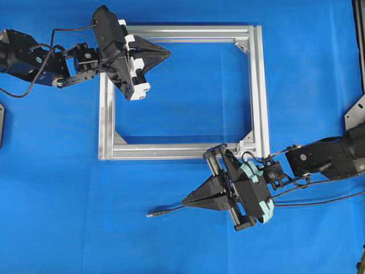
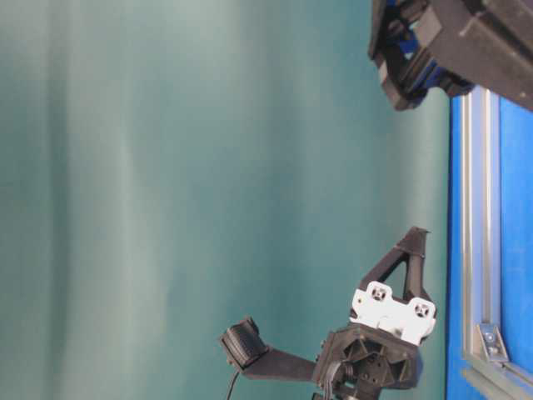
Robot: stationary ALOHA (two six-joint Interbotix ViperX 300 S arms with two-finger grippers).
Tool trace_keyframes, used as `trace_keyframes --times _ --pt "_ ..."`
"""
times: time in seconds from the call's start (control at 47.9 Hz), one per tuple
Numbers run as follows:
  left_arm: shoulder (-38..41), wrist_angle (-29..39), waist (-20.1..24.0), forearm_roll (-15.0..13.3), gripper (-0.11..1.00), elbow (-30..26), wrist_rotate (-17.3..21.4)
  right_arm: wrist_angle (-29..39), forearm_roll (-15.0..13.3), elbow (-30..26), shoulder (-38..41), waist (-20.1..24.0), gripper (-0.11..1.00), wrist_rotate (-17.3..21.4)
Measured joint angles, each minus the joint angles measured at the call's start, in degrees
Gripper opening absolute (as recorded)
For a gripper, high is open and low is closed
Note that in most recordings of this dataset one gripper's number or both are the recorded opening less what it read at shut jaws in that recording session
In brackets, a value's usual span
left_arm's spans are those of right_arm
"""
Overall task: Insert the wire through the string loop located on the right side.
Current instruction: 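Open the right gripper and lower it over the black USB cable plug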
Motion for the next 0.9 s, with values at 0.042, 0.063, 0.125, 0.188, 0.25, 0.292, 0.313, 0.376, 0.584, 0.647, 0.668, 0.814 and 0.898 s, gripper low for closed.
trace_keyframes --times 0.042,0.063,0.125,0.188,0.25,0.292,0.313,0.376,0.584,0.647,0.668,0.814,0.898 --pt "0.1 0.1 0.0 0.0 0.0 0.0 0.0 0.1 0.0 0.0 -0.1 -0.1 -0.01 0.1" --pt "0.0 0.1 0.0 0.0 0.0 0.0 0.0 0.1 0.0 0.0 0.0 0.0 0.02 0.2" --pt "0.1 0.1 0.1 0.0 0.0 0.0 0.0 0.3 0.0 0.0 0.0 -0.1 0.13 0.8" --pt "0.1 0.0 0.0 0.0 0.0 0.0 0.1 0.5 0.0 0.0 0.0 0.0 0.28 1.6" --pt "0.0 0.1 0.1 0.0 0.0 0.0 0.1 0.7 0.1 0.0 0.0 -0.1 0.47 2.3" --pt "0.1 0.1 0.1 0.0 0.0 0.0 0.1 0.9 0.0 0.0 0.0 0.0 0.59 2.6" --pt "0.1 0.0 0.0 0.0 0.0 0.0 0.1 1.1 0.1 0.0 0.0 0.0 0.67 2.8" --pt "0.1 0.1 0.1 0.0 0.0 0.0 0.1 1.6 0.0 0.0 0.0 0.0 0.83 3.1" --pt "0.1 0.1 0.4 0.0 0.0 0.0 0.1 2.0 0.5 -0.1 0.0 0.0 0.91 3.0" --pt "0.1 0.1 0.4 0.0 0.0 0.0 0.1 2.0 0.5 -0.1 0.0 0.0 0.92 3.1" --pt "0.0 0.1 0.4 0.0 0.0 0.0 0.1 2.0 0.6 -0.1 0.0 0.0 0.92 3.1" --pt "0.0 0.1 0.4 0.1 0.0 0.0 0.1 2.0 0.7 -0.7 0.0 0.1 0.92 3.1" --pt "0.1 0.2 0.4 0.1 0.0 0.0 0.1 1.9 0.8 -1.3 0.5 0.2 0.92 3.2"
